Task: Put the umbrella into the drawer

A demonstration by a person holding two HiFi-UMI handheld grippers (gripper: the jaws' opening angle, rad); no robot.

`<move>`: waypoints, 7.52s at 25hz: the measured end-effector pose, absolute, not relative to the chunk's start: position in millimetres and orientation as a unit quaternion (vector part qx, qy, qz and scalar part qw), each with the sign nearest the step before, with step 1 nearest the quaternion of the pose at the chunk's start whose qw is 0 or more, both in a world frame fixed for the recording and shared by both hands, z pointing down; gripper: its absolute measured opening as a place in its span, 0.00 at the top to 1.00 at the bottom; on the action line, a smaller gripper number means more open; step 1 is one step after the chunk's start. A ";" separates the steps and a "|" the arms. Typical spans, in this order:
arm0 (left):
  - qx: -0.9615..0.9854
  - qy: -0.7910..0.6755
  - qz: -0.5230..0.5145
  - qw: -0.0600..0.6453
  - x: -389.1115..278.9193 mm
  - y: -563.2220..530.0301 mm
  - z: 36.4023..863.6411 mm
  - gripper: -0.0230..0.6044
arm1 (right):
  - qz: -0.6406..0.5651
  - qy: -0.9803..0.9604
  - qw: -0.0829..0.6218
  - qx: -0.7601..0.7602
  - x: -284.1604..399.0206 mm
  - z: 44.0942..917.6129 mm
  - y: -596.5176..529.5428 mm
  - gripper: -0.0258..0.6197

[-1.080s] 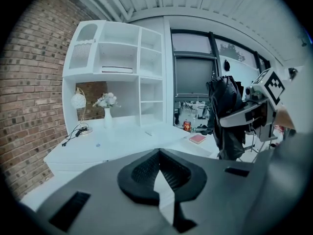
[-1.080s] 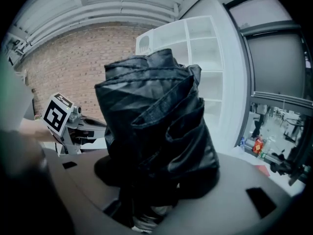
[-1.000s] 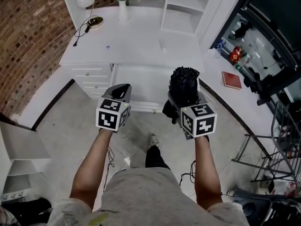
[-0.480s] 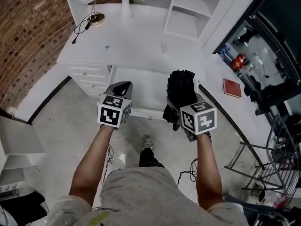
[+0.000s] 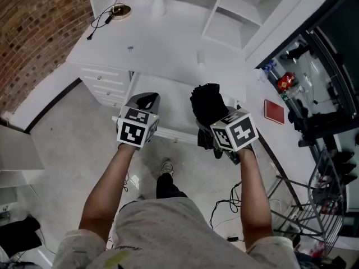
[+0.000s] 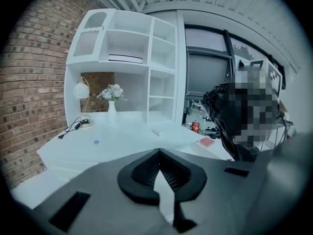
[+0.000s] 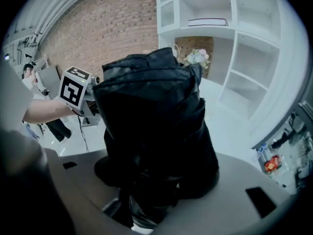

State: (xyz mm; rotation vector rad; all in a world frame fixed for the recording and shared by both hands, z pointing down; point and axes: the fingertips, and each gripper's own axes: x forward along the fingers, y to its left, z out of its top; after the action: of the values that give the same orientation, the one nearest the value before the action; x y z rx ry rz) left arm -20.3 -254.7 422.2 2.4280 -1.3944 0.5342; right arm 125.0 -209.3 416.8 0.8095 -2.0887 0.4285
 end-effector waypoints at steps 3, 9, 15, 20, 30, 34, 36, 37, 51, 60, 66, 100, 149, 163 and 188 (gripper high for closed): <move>0.838 -0.492 0.182 0.154 -24.8 -255.3 428.6 0.97 | 0.170 -0.830 0.445 0.290 120.8 425.2 -210.5 0.57; 0.830 -0.502 0.175 0.168 -34.0 -258.7 438.0 0.97 | 0.176 -0.815 0.510 0.212 117.6 441.7 -209.4 0.57; 0.821 -0.512 0.167 0.187 -32.9 -259.8 442.5 0.97 | 0.175 -0.801 0.551 0.159 121.0 452.5 -214.7 0.58; 0.814 -0.519 0.169 0.199 -29.0 -262.9 451.2 0.97 | 0.167 -0.791 0.577 0.114 119.5 462.9 -221.9 0.57; 0.788 -0.548 0.190 0.205 -32.1 -265.0 465.8 0.97 | 0.160 -0.776 0.608 0.047 115.4 495.3 -237.3 0.57; 0.773 -0.563 0.199 0.213 -40.1 -263.7 475.0 0.97 | 0.156 -0.774 0.614 0.016 106.7 509.1 -239.2 0.57; 0.765 -0.572 0.200 0.216 -44.3 -265.0 476.0 0.97 | 0.154 -0.774 0.615 0.002 102.7 513.6 -242.6 0.57; 0.761 -0.577 0.200 0.218 -46.3 -264.9 476.7 0.97 | 0.152 -0.774 0.615 -0.005 100.5 516.0 -244.0 0.57; 0.718 -0.619 0.208 0.241 -68.6 -254.3 502.3 0.97 | 0.138 -0.763 0.627 -0.073 75.1 554.6 -246.9 0.57; 0.697 -0.639 0.205 0.251 -90.0 -252.8 511.9 0.97 | 0.134 -0.744 0.647 -0.099 55.7 584.2 -254.3 0.58; 0.692 -0.646 0.202 0.251 -102.8 -250.7 518.2 0.97 | 0.131 -0.737 0.655 -0.103 38.3 604.0 -261.9 0.58; 0.730 -0.591 0.208 0.274 -134.4 -253.7 555.0 0.97 | 0.165 -0.686 0.707 -0.042 -3.8 678.7 -275.9 0.57; 0.717 -0.595 0.210 0.296 -137.4 -247.6 571.4 0.97 | 0.186 -0.703 0.686 0.015 -8.5 715.8 -285.3 0.55; 0.712 -0.603 0.208 0.294 -134.5 -243.3 567.8 0.97 | 0.179 -0.706 0.685 0.028 -8.5 717.0 -285.8 0.55; 0.697 -0.629 0.203 0.276 -115.8 -234.6 542.9 0.97 | 0.162 -0.732 0.660 0.054 -7.2 695.9 -285.7 0.55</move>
State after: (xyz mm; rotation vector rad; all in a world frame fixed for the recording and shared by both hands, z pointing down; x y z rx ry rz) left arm -115.8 -234.6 542.9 1.8735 -1.6900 0.5465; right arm -7.2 -285.7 695.9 0.1212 -1.6565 0.3664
